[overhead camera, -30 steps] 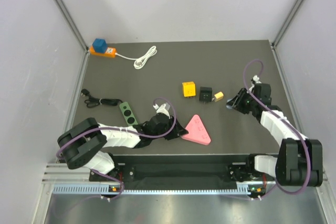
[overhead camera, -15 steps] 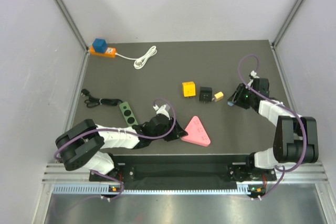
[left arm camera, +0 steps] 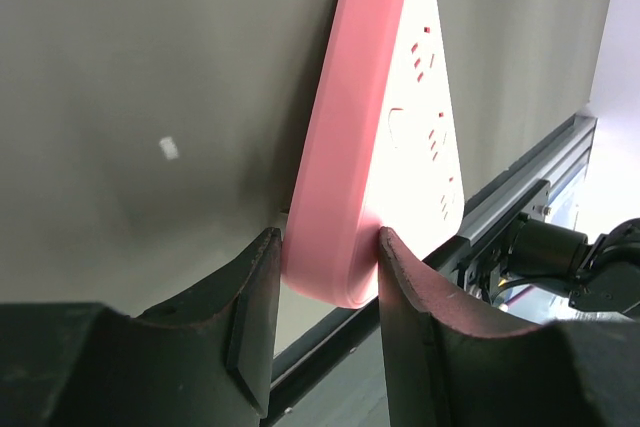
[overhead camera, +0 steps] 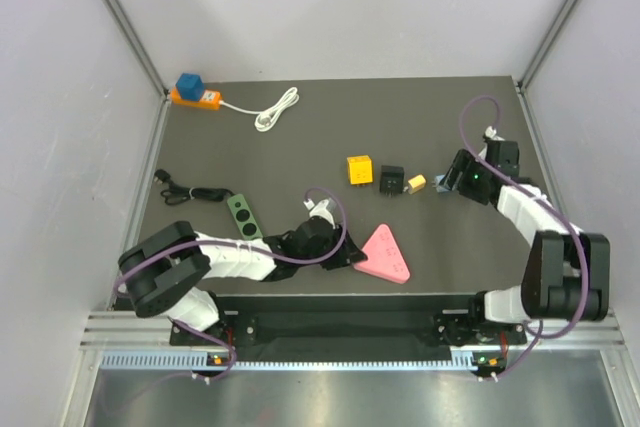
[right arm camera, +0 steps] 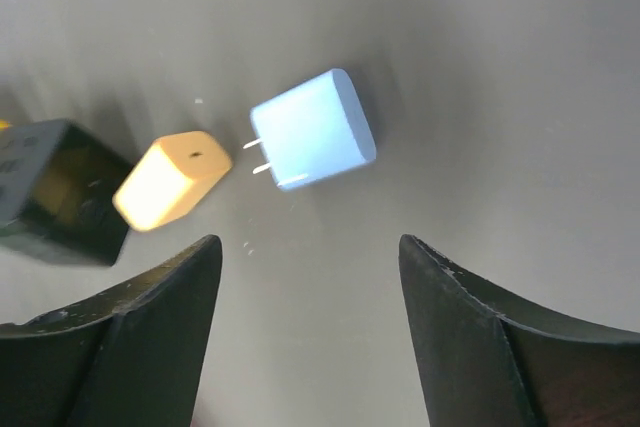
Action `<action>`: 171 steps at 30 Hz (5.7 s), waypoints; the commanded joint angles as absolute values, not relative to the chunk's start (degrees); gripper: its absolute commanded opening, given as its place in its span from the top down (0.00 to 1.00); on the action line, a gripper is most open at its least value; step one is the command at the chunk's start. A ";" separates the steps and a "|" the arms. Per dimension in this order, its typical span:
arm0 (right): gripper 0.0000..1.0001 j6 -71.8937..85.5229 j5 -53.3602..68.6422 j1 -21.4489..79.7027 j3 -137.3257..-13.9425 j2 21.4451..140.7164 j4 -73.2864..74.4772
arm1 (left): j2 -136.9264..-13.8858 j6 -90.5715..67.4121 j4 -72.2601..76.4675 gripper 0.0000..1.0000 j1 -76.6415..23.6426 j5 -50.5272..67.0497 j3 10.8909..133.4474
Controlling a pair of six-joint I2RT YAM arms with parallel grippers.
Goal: Pull the plug off the socket
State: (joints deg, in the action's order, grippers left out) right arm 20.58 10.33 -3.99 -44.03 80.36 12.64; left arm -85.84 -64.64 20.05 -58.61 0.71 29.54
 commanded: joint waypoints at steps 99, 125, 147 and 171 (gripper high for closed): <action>0.12 53.88 -6.69 37.79 -128.87 146.45 -5.61 | -50.26 -38.15 -30.68 0.15 -35.07 -28.67 50.97; 0.00 29.71 8.87 29.62 -85.28 98.72 5.37 | -104.74 -17.33 -1.23 0.18 -5.01 6.59 76.27; 0.00 27.24 14.23 26.46 -54.67 71.10 1.85 | -138.52 -9.66 -10.73 0.28 -5.10 6.23 112.42; 0.00 30.23 12.66 26.46 -48.96 67.33 1.40 | -121.27 -44.37 -4.31 1.00 -30.30 -8.88 95.09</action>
